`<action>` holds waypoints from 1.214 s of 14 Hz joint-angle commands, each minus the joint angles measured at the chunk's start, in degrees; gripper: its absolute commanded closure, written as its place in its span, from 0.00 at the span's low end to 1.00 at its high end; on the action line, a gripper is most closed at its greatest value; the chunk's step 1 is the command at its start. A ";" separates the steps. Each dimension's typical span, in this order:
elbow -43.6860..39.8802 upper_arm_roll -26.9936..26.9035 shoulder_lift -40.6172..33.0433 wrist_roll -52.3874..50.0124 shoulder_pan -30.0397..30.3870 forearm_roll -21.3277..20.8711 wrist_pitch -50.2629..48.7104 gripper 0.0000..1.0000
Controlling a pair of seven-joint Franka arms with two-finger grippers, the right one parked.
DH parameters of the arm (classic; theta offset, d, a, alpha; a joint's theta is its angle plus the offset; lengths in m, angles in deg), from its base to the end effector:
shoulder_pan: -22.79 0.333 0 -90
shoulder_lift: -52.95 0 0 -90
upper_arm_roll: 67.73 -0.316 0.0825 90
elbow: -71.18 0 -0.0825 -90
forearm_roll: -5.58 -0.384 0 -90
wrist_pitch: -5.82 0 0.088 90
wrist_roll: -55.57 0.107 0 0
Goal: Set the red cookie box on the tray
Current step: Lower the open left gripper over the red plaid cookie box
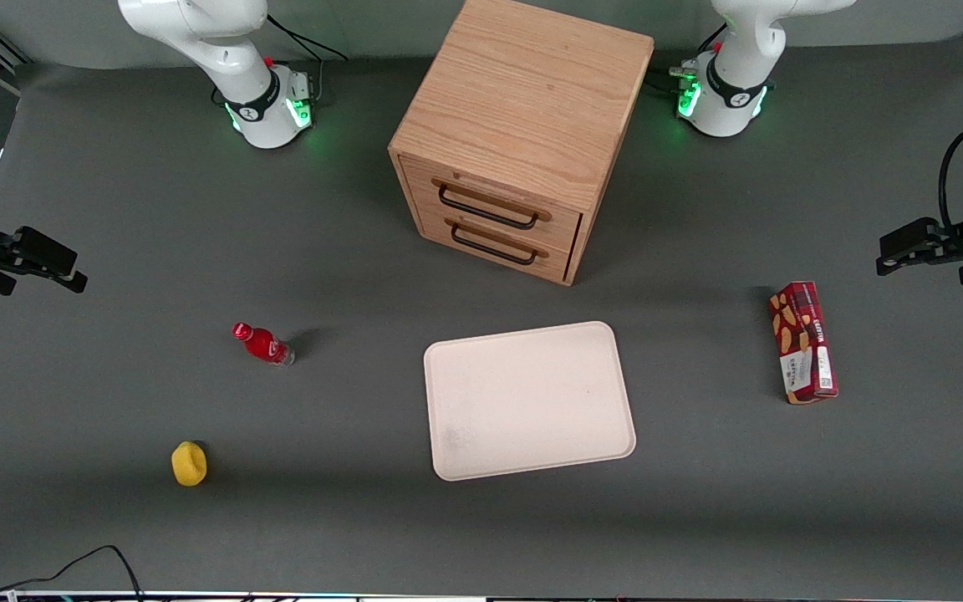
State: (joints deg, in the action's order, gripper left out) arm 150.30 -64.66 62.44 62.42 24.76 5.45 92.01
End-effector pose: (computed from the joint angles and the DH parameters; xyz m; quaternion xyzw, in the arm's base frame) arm 0.5986 -0.0083 0.6124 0.9974 -0.0690 -0.0208 0.0043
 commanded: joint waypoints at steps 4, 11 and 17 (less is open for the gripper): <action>0.60 -0.43 0.09 -0.61 -0.13 0.31 -0.68 0.00; 20.68 -1.57 -1.76 0.53 2.76 -0.39 12.63 0.00; 36.81 -1.49 4.11 2.29 7.43 -0.30 40.27 0.00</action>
State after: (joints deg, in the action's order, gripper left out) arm 185.33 -66.48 65.02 64.03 31.97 5.15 128.96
